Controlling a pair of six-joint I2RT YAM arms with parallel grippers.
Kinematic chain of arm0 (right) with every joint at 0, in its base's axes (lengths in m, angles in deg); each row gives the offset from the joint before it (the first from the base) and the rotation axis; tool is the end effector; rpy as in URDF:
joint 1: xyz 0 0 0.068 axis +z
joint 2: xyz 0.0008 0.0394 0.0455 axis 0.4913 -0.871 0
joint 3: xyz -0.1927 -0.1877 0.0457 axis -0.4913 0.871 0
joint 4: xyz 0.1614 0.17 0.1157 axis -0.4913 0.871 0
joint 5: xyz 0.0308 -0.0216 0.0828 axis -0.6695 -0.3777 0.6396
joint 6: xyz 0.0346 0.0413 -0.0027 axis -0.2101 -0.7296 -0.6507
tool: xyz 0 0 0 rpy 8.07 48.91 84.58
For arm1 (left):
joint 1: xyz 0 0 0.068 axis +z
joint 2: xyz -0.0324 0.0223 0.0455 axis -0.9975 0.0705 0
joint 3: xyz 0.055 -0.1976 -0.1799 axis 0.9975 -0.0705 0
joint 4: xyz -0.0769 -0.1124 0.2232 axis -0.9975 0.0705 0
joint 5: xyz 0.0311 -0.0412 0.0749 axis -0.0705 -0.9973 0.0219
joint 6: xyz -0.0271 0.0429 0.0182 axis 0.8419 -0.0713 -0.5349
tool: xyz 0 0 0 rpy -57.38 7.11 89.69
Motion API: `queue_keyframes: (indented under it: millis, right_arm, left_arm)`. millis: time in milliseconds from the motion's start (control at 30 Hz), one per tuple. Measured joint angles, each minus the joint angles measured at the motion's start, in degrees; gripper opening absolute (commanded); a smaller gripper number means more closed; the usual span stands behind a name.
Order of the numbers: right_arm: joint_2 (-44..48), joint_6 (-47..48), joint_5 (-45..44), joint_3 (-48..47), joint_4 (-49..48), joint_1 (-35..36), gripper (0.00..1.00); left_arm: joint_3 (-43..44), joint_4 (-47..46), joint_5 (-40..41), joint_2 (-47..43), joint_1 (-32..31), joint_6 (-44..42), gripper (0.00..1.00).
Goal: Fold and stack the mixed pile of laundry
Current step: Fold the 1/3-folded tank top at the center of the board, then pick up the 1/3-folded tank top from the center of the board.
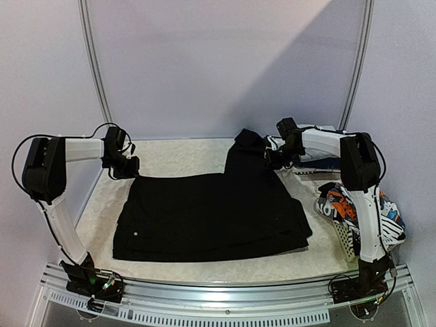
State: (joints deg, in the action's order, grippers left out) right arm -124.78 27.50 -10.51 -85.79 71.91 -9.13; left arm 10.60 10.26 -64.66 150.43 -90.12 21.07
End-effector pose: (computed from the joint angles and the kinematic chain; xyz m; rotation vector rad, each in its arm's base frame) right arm 0.4695 0.1876 0.1566 -0.3249 2.6567 0.6858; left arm 0.3842 -0.0324 0.1747 -0.1893 2.6480 -0.2682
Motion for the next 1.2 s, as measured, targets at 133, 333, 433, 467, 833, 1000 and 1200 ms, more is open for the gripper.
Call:
queue_keyframes:
  millis: [133,333,433,467,833,1000,1200]
  right_arm:
    - [4.6,2.0,0.7,4.9,-1.6,-0.2,0.08]
    - [10.3,3.8,2.8,10.1,-5.5,-0.2,0.10]
    - [12.5,4.3,4.0,13.5,-7.4,-0.2,0.11]
    - [13.0,4.4,4.3,14.3,-7.7,-0.2,0.11]
    - [19.7,4.9,6.6,23.4,-11.2,0.0,0.17]
    - [22.7,4.9,6.5,27.6,-12.7,0.3,0.17]
    - [26.1,4.4,5.7,33.2,-14.0,0.8,0.14]
  left_arm:
    - [-1.3,-0.2,0.2,-3.4,-0.3,0.0,0.00]
    - [-4.1,-0.5,0.3,-7.3,-0.9,0.0,0.00]
    - [-5.6,-0.7,0.7,-8.5,-1.2,0.0,0.00]
    - [-6.1,-0.7,0.9,-9.0,-1.4,0.0,0.00]
    - [-12.6,-0.9,3.0,-15.3,-2.4,0.5,0.00]
    - [-16.1,-0.9,3.9,-18.4,-3.1,0.8,0.00]
    - [-20.0,-0.9,4.7,-21.9,-4.3,1.0,0.00]
